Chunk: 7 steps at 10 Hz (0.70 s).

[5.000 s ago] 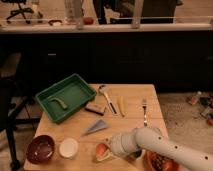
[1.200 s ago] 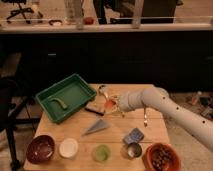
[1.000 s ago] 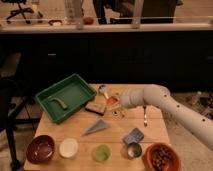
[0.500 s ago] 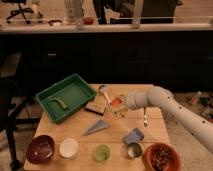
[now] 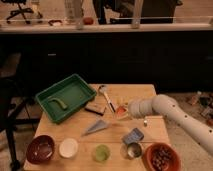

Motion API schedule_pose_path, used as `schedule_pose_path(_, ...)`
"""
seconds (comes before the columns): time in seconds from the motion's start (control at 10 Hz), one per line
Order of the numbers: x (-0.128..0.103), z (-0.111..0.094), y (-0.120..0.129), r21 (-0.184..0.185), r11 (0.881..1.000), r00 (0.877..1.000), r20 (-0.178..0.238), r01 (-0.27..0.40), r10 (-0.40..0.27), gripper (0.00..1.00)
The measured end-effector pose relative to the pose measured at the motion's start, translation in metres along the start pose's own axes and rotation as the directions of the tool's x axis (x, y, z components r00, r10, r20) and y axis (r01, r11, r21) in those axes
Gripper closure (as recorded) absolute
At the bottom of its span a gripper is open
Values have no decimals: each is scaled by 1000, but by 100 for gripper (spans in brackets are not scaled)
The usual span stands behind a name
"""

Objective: Place apple in table surface

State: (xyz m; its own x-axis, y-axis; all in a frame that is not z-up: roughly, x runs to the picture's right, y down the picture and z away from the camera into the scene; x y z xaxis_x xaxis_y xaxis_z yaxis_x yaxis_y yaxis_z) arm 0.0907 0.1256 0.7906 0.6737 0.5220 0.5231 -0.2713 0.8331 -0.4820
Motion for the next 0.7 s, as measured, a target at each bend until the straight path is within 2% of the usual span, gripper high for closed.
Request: schedule_pose_path(0.7, 30, 19, 15, -22, 999, 999, 17, -42, 42, 100)
